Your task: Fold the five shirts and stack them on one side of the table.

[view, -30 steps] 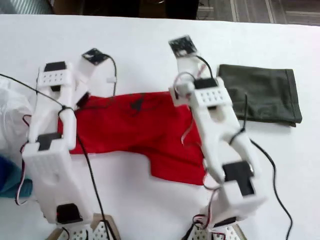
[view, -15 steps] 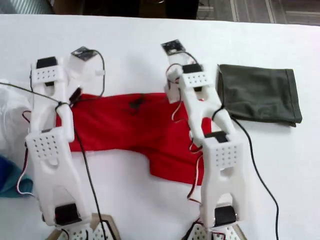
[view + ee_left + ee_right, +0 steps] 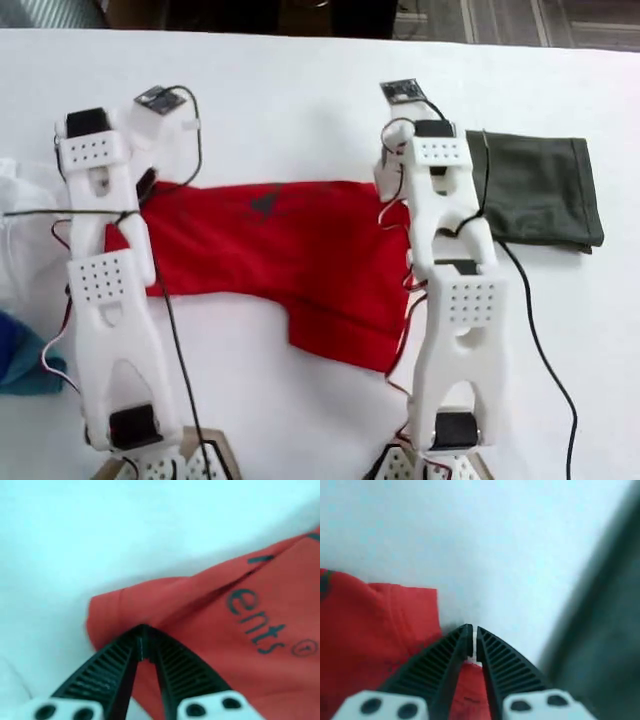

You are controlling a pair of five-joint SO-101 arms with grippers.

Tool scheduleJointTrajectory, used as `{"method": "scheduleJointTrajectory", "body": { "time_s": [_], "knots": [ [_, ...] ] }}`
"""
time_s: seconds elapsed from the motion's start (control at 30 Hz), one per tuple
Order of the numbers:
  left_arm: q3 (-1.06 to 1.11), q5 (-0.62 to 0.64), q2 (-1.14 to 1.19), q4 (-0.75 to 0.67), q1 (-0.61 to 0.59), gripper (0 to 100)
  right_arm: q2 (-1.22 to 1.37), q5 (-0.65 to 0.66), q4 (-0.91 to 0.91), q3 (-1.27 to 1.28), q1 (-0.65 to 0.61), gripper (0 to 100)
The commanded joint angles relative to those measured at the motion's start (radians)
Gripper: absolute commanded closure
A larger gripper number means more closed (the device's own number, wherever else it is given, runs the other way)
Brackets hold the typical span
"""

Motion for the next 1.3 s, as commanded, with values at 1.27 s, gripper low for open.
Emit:
{"method": "scheduleJointTrajectory", "body": {
  "time_s": [1.27],
  "knots": [
    [1.782,0.011,-1.068,-0.664,0.006,97,-1.046,0.218,-0.47,1.407,-0.266,97.8]
  ]
}}
